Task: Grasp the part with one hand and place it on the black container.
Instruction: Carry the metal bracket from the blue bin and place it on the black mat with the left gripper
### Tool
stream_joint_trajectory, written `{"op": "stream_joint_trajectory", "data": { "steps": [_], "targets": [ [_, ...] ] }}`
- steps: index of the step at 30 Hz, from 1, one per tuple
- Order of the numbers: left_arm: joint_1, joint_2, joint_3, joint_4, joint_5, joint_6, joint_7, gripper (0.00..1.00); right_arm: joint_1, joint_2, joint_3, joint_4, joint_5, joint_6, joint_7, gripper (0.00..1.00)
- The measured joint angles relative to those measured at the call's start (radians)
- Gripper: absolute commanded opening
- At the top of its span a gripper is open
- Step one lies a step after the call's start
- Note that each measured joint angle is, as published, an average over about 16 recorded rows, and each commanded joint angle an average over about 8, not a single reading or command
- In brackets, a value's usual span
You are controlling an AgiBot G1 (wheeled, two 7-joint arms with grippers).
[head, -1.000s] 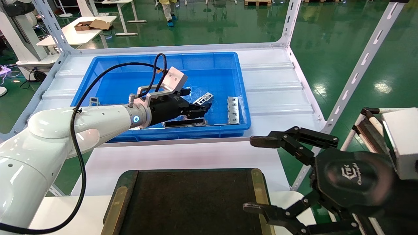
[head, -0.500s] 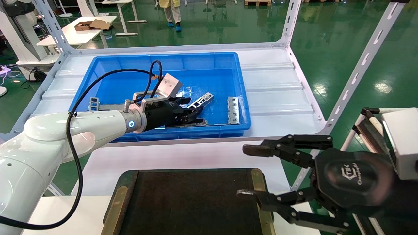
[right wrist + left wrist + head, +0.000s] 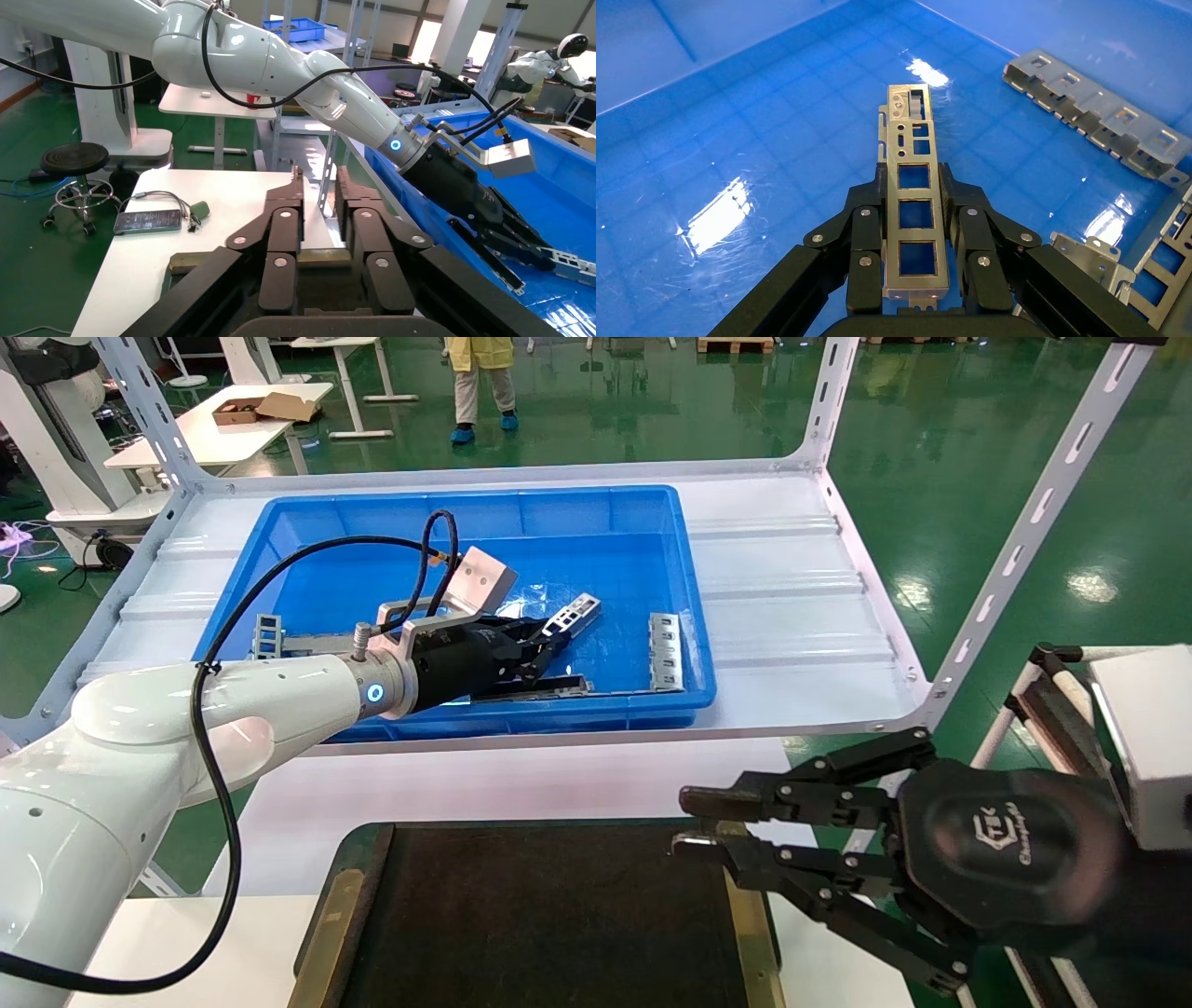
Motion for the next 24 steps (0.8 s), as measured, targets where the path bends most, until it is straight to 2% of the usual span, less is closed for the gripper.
{"op": "stream_joint_trajectory", "data": {
  "steps": [6,11,18,24],
  "targets": [
    [-0.009,-0.01,-0.01,-0.012,-0.044,0.021,0.007,0.0,0.0,0.0,0.0,0.0,0.0,0.0,0.0,0.0],
    [-0.02,-0.043,-0.035,-0.038,-0.099,0.108,0.023,0.0,0.0,0.0,0.0,0.0,0.0,0.0,0.0,0.0],
    [-0.006,-0.137,-0.079,-0.122,-0.19,0.34,0.032,0.0,0.0,0.0,0.0,0.0,0.0,0.0,0.0,0.0],
    [0.071,-0.249,-0.103,-0.27,-0.262,0.556,-0.011,0.0,0.0,0.0,0.0,0.0,0.0,0.0,0.0,0.0]
  ]
}}
